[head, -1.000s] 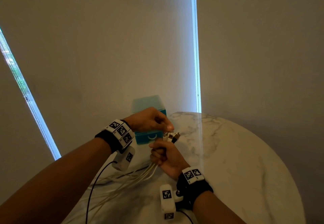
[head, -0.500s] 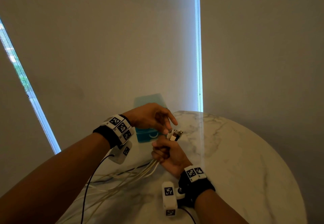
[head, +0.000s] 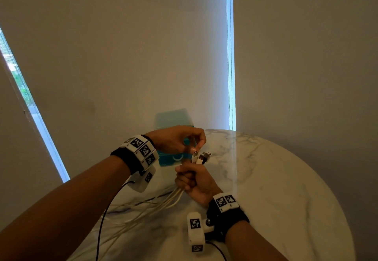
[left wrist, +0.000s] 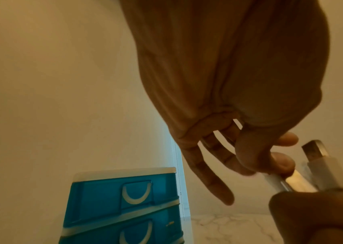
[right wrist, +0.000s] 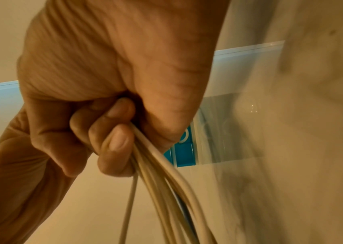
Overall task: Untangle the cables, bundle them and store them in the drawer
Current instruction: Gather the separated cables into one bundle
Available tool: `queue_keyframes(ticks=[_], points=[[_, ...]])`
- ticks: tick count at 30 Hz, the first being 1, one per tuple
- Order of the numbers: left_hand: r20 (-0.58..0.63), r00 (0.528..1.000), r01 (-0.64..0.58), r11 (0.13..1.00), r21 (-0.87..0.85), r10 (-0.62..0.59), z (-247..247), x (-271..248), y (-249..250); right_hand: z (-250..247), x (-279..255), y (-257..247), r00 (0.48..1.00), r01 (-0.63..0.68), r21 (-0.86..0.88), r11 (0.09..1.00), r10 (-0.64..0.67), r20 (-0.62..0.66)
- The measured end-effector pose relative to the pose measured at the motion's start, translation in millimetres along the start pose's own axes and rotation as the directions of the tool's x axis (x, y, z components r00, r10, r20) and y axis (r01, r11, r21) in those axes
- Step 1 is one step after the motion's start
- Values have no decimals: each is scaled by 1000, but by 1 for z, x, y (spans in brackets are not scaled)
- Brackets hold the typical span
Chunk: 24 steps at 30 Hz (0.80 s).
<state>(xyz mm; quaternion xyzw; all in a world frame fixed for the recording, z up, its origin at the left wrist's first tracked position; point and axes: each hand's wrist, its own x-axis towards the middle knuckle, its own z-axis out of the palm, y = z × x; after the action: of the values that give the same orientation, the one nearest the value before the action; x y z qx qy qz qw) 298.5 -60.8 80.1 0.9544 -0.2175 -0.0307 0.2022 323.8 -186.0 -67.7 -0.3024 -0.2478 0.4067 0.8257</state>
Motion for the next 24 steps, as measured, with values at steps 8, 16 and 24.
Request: queue_keyframes(ticks=[8, 16, 24], points=[[-20, 999, 41, 994, -103, -43, 9, 8, -7, 7, -4, -4, 999, -35, 20, 999, 35, 23], [17, 971, 228, 902, -366, -239, 18, 11, 8, 4, 4, -3, 996, 2, 126, 992, 9, -87], [302, 879, 449, 855, -261, -369, 56, -26, -1, -18, 13, -19, 963, 189, 164, 968, -151, -223]])
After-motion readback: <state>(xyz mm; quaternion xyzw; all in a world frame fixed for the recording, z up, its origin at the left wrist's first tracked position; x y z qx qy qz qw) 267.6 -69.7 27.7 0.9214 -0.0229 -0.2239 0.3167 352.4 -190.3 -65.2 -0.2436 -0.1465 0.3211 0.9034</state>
